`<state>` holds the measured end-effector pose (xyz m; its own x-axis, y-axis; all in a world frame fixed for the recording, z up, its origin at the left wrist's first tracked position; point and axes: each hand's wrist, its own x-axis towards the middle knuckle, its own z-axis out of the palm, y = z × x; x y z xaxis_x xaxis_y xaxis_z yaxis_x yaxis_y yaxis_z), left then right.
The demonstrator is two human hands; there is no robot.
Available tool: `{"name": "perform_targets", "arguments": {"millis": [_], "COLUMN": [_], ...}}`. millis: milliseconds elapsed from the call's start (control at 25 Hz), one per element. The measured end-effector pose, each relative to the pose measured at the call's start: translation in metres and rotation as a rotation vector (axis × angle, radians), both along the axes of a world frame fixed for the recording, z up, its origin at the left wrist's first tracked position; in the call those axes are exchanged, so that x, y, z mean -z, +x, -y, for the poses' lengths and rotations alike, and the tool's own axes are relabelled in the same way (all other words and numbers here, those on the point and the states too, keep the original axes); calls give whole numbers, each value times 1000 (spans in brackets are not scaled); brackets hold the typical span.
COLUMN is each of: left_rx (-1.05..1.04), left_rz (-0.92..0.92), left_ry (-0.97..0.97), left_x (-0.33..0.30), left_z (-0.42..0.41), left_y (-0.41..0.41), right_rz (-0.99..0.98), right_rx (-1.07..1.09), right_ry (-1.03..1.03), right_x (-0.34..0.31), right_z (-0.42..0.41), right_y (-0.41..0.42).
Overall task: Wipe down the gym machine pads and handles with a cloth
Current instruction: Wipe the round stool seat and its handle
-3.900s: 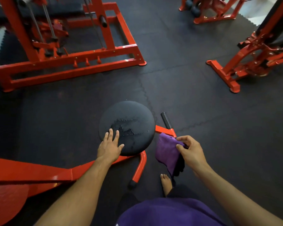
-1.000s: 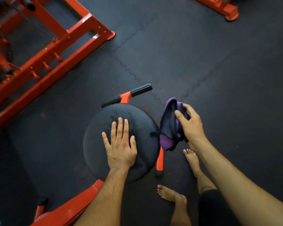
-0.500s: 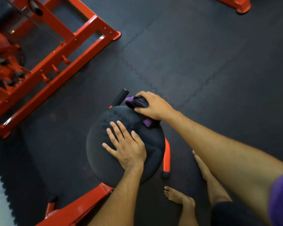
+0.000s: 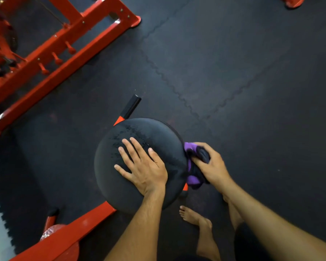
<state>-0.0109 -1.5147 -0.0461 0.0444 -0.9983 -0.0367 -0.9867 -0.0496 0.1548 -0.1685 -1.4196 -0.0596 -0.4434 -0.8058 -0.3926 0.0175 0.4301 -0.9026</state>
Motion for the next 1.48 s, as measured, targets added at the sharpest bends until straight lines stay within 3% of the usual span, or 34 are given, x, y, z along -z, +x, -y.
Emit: {"name": "perform_targets", "arguments": {"millis": [120, 320, 400, 600, 760, 920, 960, 1120, 1200, 1360, 1480], "left_rx": [-22, -138, -177, -227, -190, -162, -41, 843, 929, 855, 786], "left_rz": [0, 7, 9, -32, -54, -118, -84, 168, 207, 222, 215], "left_ry": [-9, -27, -26, -25, 17, 172, 172, 51, 73, 39, 3], "left_x": [2, 6, 7, 3, -6, -29, -34, -39, -30, -19, -13], "left_z": [-1, 2, 3, 6, 6, 10, 11, 17, 18, 14, 10], "left_y": [0, -12, -18, -21, -22, -16, -4, 70, 83, 78, 76], "right_rz": [-61, -409, -434, -290, -195, -79, -51, 16, 32, -4, 30], "right_rx": [23, -689, -791, -553, -462, -44, 27, 167, 148, -123, -141], "right_ry": [-92, -190, -139, -177, 2, 69, 81, -9, -87, -163, -78], "right_x": [-3, -26, -28, -29, -38, -43, -46, -54, -53, -35, -30], "right_z": [87, 231, 246, 138, 37, -14, -21, -27, -8, 65, 94], "right_y": [-15, -22, -20, -52, -76, -70, -67, -55, -43, -11, -10]}}
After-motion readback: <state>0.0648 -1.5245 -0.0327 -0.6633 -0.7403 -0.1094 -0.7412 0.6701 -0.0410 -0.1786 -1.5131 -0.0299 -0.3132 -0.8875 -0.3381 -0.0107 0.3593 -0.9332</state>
